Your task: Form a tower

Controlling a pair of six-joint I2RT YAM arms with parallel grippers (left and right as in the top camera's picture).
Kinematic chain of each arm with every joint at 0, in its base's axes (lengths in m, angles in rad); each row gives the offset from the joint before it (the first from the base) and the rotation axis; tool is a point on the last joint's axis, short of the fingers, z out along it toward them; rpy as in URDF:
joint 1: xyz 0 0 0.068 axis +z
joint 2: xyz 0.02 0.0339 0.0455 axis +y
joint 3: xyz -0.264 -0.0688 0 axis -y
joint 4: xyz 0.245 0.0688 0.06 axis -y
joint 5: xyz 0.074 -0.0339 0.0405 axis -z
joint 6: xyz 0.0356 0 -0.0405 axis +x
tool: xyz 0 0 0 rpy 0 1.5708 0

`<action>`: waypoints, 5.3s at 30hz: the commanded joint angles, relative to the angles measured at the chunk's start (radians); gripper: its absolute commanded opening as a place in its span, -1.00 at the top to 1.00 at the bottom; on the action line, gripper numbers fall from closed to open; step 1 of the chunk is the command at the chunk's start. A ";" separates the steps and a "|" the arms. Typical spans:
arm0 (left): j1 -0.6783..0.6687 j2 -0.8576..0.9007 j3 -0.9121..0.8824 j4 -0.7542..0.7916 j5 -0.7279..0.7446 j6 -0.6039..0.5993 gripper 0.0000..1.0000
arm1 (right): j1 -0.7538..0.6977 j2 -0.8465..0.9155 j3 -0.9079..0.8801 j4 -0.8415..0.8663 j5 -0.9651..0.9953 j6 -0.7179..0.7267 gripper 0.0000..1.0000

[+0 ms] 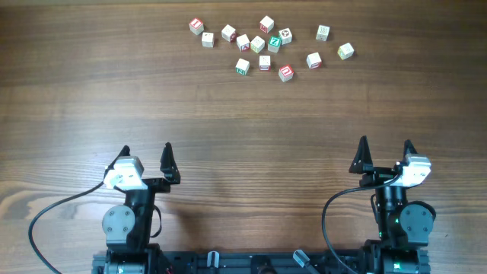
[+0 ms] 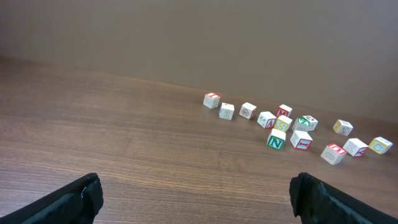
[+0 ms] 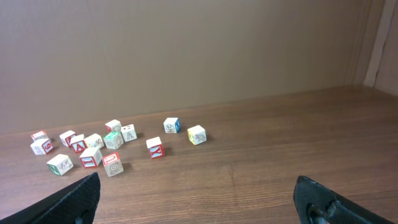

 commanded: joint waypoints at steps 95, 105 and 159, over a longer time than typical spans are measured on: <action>-0.318 2.119 1.683 -0.246 0.149 0.102 -0.84 | -0.006 0.002 0.000 0.002 -0.019 -0.018 -0.99; -0.347 2.266 1.683 -0.232 0.202 0.125 -0.64 | -0.006 0.002 -0.001 0.002 -0.019 -0.018 -0.99; -0.543 1.985 1.264 -0.412 0.115 -0.296 0.46 | -0.006 0.002 0.000 0.002 -0.019 -0.018 -0.99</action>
